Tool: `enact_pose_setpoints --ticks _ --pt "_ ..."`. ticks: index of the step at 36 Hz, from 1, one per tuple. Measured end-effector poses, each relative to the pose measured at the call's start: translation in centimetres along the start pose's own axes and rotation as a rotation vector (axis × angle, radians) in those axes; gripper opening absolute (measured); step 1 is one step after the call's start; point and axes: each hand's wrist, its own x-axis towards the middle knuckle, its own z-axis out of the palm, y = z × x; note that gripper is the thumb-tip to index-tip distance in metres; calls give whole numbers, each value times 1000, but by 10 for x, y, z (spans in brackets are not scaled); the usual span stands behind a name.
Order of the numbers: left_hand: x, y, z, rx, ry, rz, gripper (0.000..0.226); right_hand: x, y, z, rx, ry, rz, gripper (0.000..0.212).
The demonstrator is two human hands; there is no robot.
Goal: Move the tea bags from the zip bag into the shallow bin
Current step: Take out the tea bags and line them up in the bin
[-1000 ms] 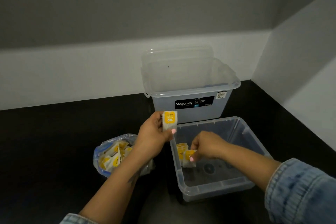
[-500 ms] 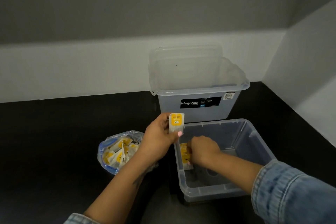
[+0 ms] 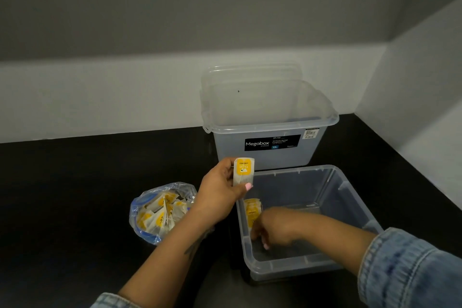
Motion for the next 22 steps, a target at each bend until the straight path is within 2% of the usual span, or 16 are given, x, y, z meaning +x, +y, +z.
enact_pose_setpoints --ticks 3,15,22 --pt "0 -3 1 -1 -14 -8 43 4 -5 2 -38 -41 14 46" --pt "5 -9 -1 -35 -30 0 43 4 -4 -4 48 1 -3 46" --pt "7 -3 -3 -57 -45 33 47 -22 12 -34 281 128 -89 36"
